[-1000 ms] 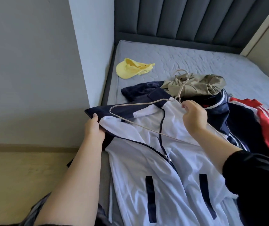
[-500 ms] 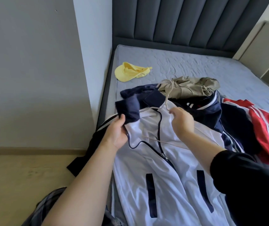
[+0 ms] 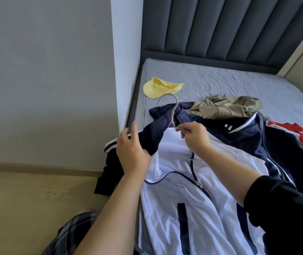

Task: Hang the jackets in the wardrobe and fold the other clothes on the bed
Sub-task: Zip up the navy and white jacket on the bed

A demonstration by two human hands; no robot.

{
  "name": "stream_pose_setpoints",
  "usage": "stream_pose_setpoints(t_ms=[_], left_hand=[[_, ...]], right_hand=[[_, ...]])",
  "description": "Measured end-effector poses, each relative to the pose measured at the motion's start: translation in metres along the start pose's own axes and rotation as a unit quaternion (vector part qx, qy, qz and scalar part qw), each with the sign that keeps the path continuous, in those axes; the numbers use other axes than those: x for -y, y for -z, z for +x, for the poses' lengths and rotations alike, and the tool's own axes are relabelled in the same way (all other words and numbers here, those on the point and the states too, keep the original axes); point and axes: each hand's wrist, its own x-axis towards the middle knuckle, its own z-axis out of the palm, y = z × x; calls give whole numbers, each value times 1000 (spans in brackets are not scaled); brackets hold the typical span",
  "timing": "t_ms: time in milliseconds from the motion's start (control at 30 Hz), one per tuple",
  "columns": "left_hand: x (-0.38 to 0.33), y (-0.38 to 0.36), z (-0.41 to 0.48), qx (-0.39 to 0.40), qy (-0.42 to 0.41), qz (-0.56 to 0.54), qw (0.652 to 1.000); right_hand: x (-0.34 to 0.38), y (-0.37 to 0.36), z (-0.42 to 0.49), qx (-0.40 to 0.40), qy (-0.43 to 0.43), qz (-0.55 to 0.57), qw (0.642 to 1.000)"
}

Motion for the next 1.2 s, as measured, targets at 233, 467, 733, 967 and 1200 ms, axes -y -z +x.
stream_pose_setpoints(t_ms=[233, 467, 733, 967, 1200], left_hand=[[3, -2, 6, 110, -78, -11, 991], [8, -8, 1, 100, 46, -114, 987], [16, -8, 6, 45, 154, -219, 962], [17, -12, 8, 49, 154, -239, 957], [24, -13, 12, 59, 138, -221, 964]], right_hand=[[26, 3, -10, -9, 146, -42, 988], [16, 3, -29, -215, 235, -86, 944], [-51, -9, -50, -19, 48, -216, 975], [-33, -43, -20, 69, -23, -237, 969], [-44, -31, 1, -9, -210, -48, 976]])
